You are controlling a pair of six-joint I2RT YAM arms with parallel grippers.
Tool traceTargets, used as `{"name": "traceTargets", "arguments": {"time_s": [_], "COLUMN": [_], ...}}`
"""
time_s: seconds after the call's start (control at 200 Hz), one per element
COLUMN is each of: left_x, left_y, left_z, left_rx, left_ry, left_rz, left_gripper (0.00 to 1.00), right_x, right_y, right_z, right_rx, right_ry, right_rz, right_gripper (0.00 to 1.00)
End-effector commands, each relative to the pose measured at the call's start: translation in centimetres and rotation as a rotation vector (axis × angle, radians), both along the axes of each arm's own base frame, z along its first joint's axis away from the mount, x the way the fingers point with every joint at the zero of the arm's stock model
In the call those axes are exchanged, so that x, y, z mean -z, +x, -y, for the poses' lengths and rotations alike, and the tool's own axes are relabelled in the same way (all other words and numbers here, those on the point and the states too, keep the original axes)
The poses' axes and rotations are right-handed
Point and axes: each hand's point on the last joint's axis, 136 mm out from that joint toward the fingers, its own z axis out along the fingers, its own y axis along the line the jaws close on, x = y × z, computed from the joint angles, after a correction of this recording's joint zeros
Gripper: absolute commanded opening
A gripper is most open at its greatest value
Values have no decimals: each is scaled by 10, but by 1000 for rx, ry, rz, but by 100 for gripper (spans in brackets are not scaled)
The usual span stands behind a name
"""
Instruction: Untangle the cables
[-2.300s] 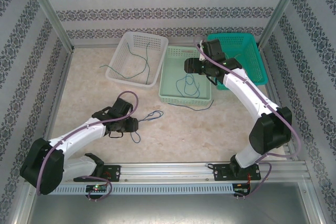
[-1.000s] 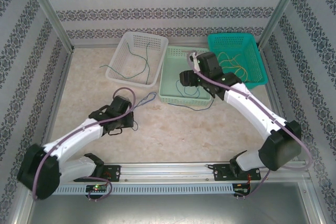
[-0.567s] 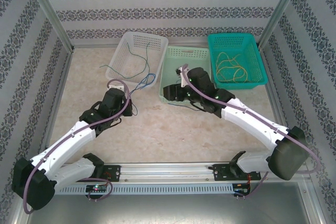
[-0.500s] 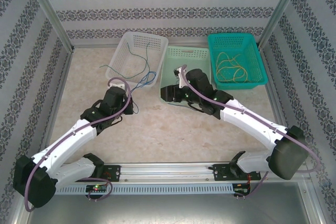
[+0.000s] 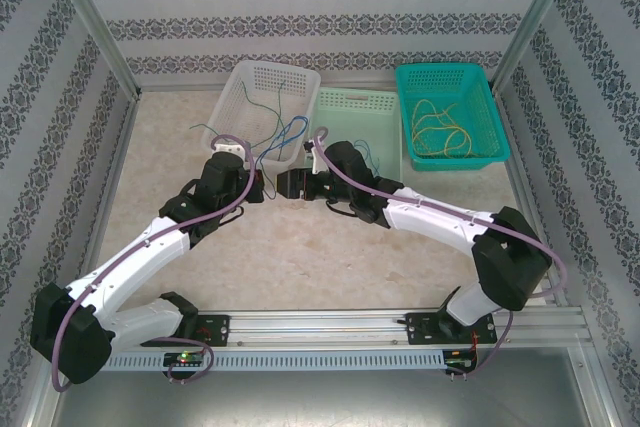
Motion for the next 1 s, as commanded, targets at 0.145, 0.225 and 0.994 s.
{"name": "traceTargets", "arguments": {"time_s": [0.145,0.225,0.994], "left_x": [-24,-24,-39], "left_y": [4,4,19], "left_z": [20,21,34], "left_rx": [58,62,-67], "left_ry": [-76,-76,-404], "left_rz": [76,78,137], "left_gripper": [0,0,0], "right_x": [-6,-4,-50], "right_y": [-3,-3,16], "right_z": [-22,-25,33], "right_rx": [-61,-72,305], "right_ry": [108,118,103], "right_rz": [-29,-42,270], "right_gripper": [52,47,0]}}
